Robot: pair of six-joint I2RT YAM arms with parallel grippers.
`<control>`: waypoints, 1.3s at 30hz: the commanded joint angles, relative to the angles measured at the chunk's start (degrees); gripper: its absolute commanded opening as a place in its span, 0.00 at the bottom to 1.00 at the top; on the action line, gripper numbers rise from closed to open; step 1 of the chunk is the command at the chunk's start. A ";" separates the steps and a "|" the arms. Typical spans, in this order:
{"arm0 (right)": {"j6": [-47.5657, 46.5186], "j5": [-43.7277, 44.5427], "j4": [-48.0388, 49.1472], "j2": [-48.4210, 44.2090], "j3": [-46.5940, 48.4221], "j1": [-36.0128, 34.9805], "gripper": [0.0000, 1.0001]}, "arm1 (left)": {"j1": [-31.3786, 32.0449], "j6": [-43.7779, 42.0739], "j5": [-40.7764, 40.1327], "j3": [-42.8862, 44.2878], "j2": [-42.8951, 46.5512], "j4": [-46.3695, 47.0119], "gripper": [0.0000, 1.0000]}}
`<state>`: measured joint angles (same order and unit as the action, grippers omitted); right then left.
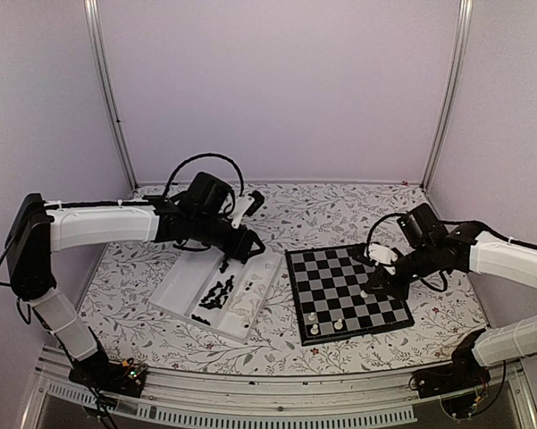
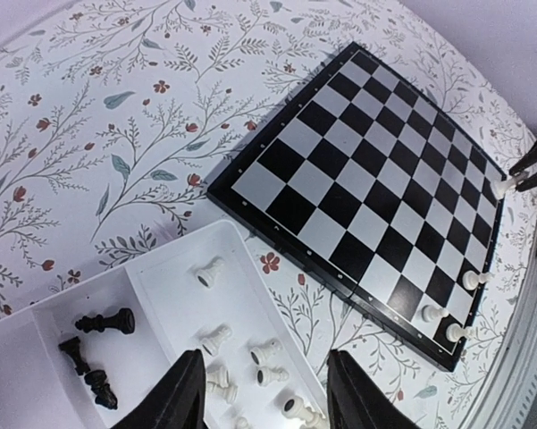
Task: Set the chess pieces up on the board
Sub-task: Place the chess piece on the chessboard.
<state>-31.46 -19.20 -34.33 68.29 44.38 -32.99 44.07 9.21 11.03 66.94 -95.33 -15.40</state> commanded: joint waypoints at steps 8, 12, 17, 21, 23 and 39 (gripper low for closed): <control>-6.00 3.64 0.57 -0.82 -6.16 -6.53 0.10 | -1.27 0.93 -1.05 0.48 -1.20 -0.48 0.49; -5.29 2.58 1.31 1.64 -5.33 -7.93 0.10 | -1.36 0.98 -0.99 0.28 -1.44 -0.70 0.49; -5.60 3.53 1.88 3.84 -5.36 -9.91 0.11 | -1.49 0.68 -1.87 -0.02 -1.22 -1.27 0.49; -5.49 3.05 2.22 5.74 -4.88 -11.12 0.11 | -1.79 0.81 -2.23 -0.65 -1.07 -1.11 0.49; -5.00 2.90 2.45 6.62 -4.54 -11.60 0.11 | -1.84 0.96 -2.19 -0.83 -1.07 -0.90 0.49; -3.69 4.31 1.77 8.53 -2.72 -13.63 0.31 | -2.06 1.89 -1.58 -2.07 -1.00 -0.49 0.49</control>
<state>-36.21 -15.88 -31.75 77.14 40.23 -46.11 42.94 10.59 9.52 65.52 -96.27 -15.75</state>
